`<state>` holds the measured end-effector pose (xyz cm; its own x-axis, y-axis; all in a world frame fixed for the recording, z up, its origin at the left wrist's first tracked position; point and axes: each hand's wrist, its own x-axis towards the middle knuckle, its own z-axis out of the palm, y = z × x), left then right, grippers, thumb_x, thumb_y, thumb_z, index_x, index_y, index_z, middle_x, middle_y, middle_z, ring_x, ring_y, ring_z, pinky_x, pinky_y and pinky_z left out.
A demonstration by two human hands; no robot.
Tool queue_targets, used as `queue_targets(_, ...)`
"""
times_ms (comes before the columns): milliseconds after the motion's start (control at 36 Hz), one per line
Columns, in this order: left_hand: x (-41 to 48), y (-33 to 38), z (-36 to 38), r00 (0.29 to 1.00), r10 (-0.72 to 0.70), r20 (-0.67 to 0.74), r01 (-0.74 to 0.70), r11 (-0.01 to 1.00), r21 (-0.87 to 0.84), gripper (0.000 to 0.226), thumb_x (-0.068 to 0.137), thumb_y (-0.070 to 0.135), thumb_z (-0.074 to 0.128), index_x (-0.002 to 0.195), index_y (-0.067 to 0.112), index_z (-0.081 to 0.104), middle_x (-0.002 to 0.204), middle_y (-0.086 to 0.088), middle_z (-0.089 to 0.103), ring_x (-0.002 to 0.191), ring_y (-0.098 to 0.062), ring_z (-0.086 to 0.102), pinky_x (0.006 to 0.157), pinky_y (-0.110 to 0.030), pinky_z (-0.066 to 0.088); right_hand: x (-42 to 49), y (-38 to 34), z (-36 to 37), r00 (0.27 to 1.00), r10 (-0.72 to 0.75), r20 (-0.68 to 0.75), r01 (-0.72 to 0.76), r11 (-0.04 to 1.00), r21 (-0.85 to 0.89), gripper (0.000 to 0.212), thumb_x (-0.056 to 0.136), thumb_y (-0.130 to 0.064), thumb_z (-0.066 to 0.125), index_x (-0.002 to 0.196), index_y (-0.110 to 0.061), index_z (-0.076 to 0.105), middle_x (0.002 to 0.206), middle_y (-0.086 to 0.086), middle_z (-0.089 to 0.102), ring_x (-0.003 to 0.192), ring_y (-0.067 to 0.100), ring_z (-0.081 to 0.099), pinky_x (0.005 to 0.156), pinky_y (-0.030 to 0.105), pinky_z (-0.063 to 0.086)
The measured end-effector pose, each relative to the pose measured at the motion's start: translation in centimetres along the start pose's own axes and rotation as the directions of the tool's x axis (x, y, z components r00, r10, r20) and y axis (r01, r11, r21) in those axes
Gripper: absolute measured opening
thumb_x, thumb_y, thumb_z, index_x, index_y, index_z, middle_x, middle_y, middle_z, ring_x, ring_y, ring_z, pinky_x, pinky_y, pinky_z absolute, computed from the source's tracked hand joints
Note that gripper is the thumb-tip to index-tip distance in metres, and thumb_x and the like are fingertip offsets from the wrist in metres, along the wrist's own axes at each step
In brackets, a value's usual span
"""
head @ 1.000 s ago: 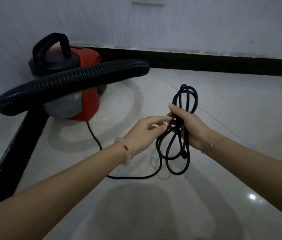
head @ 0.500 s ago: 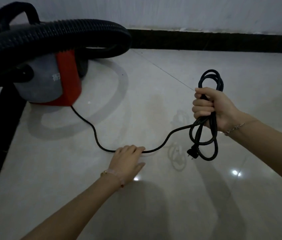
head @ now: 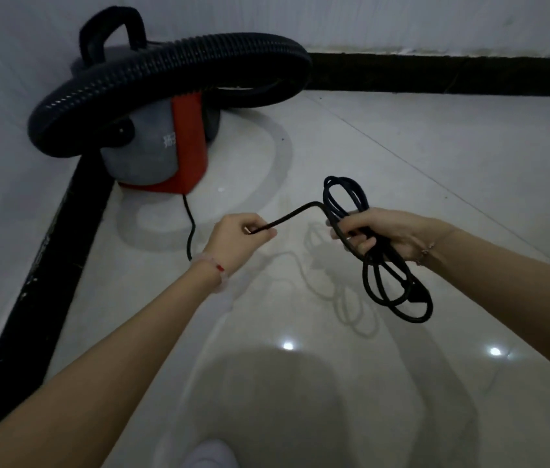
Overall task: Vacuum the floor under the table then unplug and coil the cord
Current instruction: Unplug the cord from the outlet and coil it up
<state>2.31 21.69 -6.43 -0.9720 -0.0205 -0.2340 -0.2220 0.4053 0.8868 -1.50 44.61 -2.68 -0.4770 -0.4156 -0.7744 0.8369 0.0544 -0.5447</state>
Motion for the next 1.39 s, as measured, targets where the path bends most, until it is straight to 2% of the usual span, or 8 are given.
queue_targets(139, 0.1, 0.1, -0.2, 0.996, 0.070, 0.049, -0.072, 0.997, 0.042, 0.020, 0.088, 0.026, 0.063, 0.103, 0.018, 0.073, 0.093, -0.006, 0.064, 0.081, -0.010, 0.057, 0.071, -0.019, 0.041, 0.4, 0.8, 3.5, 0.990, -0.053, 0.128, 0.012, 0.953, 0.302, 0.024, 0.073, -0.029, 0.063, 0.082, -0.008, 0.057, 0.075, 0.006, 0.056, 0.033, 0.002, 0.030, 0.030, 0.007, 0.021)
queue_targets(278, 1.2, -0.6, 0.6, 0.986, 0.142, 0.087, -0.162, 0.935, 0.316, 0.028, 0.089, 0.023, 0.061, 0.115, 0.016, 0.069, 0.073, 0.002, 0.048, 0.074, -0.011, 0.046, 0.060, -0.012, 0.032, 0.2, 0.9, 4.0, 0.979, -0.032, 0.203, -0.046, 0.928, 0.369, 0.054, 0.069, -0.060, 0.063, 0.078, -0.007, 0.065, 0.072, 0.002, 0.066, 0.031, 0.003, 0.030, 0.025, 0.011, 0.024)
queue_targets(417, 0.9, -1.1, 1.7, 0.961, 0.204, 0.186, -0.266, 0.863, 0.429, 0.029, 0.092, 0.027, 0.057, 0.118, 0.020, 0.068, 0.082, 0.000, 0.046, 0.087, -0.022, 0.054, 0.064, -0.022, 0.026, -1.2, 1.3, 4.7, 0.993, -0.009, 0.115, -0.018, 0.972, 0.235, 0.041, 0.069, -0.052, 0.066, 0.074, -0.011, 0.060, 0.070, -0.005, 0.065, 0.033, 0.003, 0.028, 0.029, 0.010, 0.020)
queue_targets(556, -0.7, -1.3, 2.3, 0.911, 0.384, 0.150, -0.409, 0.794, 0.449, 0.026, 0.089, 0.024, 0.060, 0.112, 0.019, 0.071, 0.083, -0.004, 0.054, 0.087, -0.022, 0.055, 0.070, -0.031, 0.044, -3.7, 2.3, 4.7, 0.999, -0.036, 0.014, 0.034, 0.993, 0.114, 0.038, 0.068, -0.034, 0.069, 0.096, -0.013, 0.054, 0.067, -0.007, 0.063, 0.037, 0.003, 0.027, 0.032, 0.010, 0.022)
queue_targets(750, -1.9, -1.0, 2.0, 0.712, 0.701, 0.048, -0.605, 0.577, 0.549, 0.025, 0.081, 0.035, 0.056, 0.082, 0.020, 0.076, 0.075, -0.003, 0.059, 0.077, -0.013, 0.039, 0.061, -0.022, 0.034, -4.4, 4.4, 3.3, 0.960, -0.018, -0.280, 0.035, 0.998, 0.055, 0.022, 0.089, -0.022, 0.060, 0.069, -0.015, 0.053, 0.051, -0.005, 0.054, 0.037, 0.005, 0.045, 0.038, 0.013, 0.040)
queue_targets(1028, -4.4, -1.5, 1.1, 0.703, 0.702, 0.108, -0.618, 0.529, 0.582, 0.028, 0.085, 0.031, 0.051, 0.084, 0.017, 0.074, 0.064, -0.002, 0.056, 0.055, -0.018, 0.058, 0.033, -0.025, 0.042, -2.2, 4.1, 7.4, 0.993, 0.032, -0.115, -0.021, 0.995, 0.102, 0.045, 0.083, -0.049, 0.062, 0.057, -0.013, 0.058, 0.059, -0.003, 0.054, 0.033, 0.003, 0.037, 0.035, 0.012, 0.031)
queue_targets(1250, -4.1, -3.7, -1.3, 0.816, 0.535, 0.218, -0.576, 0.723, 0.381, 0.024, 0.085, -0.005, 0.055, 0.103, 0.002, 0.070, 0.096, -0.011, 0.068, 0.086, -0.026, 0.067, 0.074, -0.037, 0.055, 0.2, 3.3, 9.7, 0.993, 0.111, 0.033, -0.110, 0.993, -0.040, 0.011, 0.085, -0.019, 0.064, 0.085, -0.010, 0.057, 0.076, -0.002, 0.063, 0.034, 0.002, 0.036, 0.035, 0.010, 0.033)
queue_targets(1389, -5.7, -4.4, -1.6, 0.973, 0.221, 0.059, -0.223, 0.975, 0.017, 0.049, 0.088, -0.012, 0.044, 0.127, 0.014, 0.058, 0.118, 0.009, 0.060, 0.114, 0.000, 0.053, 0.095, -0.003, 0.040, 1.3, 3.3, 9.7, 0.996, 0.089, 0.015, -0.087, 0.991, -0.100, 0.005, 0.088, -0.010, 0.057, 0.088, -0.014, 0.054, 0.062, -0.006, 0.048, 0.035, 0.002, 0.032, 0.036, 0.012, 0.030)
